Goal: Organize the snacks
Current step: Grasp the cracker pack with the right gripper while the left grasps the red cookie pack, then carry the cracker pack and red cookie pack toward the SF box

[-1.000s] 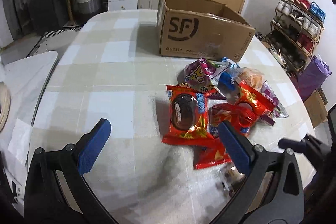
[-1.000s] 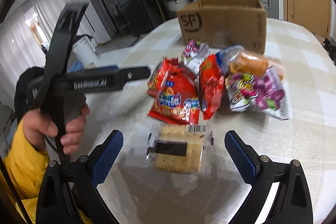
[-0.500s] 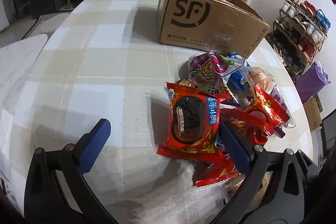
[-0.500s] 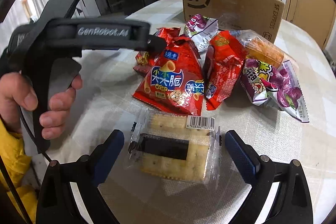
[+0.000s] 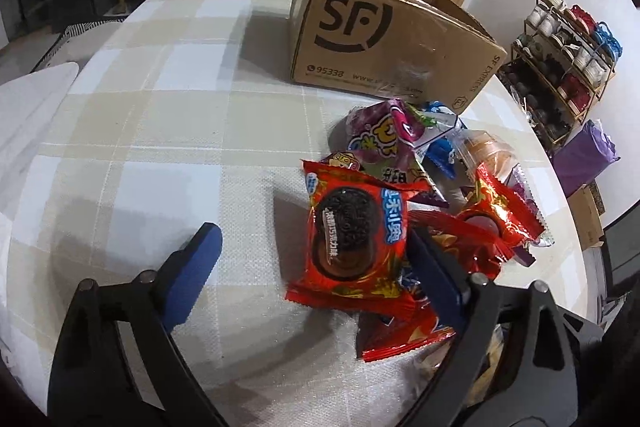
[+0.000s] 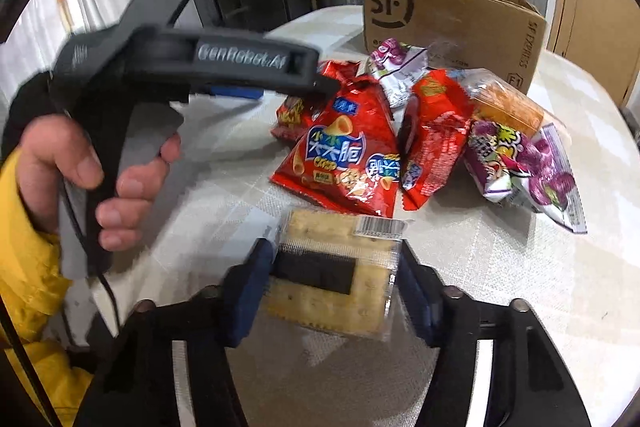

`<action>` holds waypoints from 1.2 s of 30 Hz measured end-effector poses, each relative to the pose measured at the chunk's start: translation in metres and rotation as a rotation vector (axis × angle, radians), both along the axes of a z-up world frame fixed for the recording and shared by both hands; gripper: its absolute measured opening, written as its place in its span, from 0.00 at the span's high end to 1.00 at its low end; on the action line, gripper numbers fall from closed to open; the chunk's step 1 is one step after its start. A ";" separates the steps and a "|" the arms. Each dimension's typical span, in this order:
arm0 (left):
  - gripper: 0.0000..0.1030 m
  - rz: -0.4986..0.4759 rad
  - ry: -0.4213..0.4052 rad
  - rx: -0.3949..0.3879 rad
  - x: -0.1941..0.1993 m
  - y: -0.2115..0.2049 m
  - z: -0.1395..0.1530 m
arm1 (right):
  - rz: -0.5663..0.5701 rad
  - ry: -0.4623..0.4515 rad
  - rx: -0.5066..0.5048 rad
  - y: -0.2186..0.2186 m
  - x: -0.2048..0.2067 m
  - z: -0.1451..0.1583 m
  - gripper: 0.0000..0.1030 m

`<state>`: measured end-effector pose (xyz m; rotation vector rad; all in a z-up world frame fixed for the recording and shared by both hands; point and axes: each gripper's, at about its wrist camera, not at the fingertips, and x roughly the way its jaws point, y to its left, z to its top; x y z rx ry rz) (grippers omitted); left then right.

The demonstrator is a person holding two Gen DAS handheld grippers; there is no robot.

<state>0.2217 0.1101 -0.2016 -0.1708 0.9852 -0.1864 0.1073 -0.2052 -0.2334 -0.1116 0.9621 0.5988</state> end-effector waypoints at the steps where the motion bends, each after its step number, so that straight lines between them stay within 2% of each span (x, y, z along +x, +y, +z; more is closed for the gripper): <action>1: 0.17 -0.005 -0.001 0.001 0.000 -0.001 0.000 | -0.001 0.009 0.010 -0.006 -0.003 0.001 0.43; 2: 0.20 -0.012 -0.001 -0.004 -0.001 -0.002 0.000 | 0.000 0.006 0.013 -0.007 -0.002 0.001 0.43; 4: 0.34 -0.039 0.009 -0.019 -0.001 -0.004 -0.001 | 0.005 -0.004 0.000 -0.004 -0.004 0.003 0.43; 5: 0.37 -0.059 0.015 -0.023 0.000 -0.007 -0.001 | 0.006 -0.004 0.001 -0.004 -0.005 0.004 0.43; 7: 0.54 -0.081 0.018 -0.023 -0.002 -0.012 -0.003 | 0.009 -0.001 0.007 -0.003 -0.006 0.005 0.43; 8: 0.57 -0.089 0.021 -0.021 -0.002 -0.014 -0.004 | 0.010 -0.002 0.009 -0.001 -0.009 0.003 0.43; 16: 0.60 -0.101 0.016 -0.031 -0.008 -0.011 -0.003 | 0.007 0.006 0.032 -0.003 -0.011 0.001 0.43; 26: 0.60 -0.055 -0.005 -0.039 -0.022 0.008 0.007 | -0.014 0.027 0.145 -0.027 -0.010 0.014 0.43; 31: 0.60 -0.053 -0.040 -0.039 -0.038 0.012 0.025 | -0.034 0.018 0.211 -0.046 -0.011 0.028 0.43; 36: 0.60 -0.048 -0.079 -0.027 -0.054 0.010 0.047 | -0.058 -0.036 0.239 -0.062 -0.015 0.049 0.43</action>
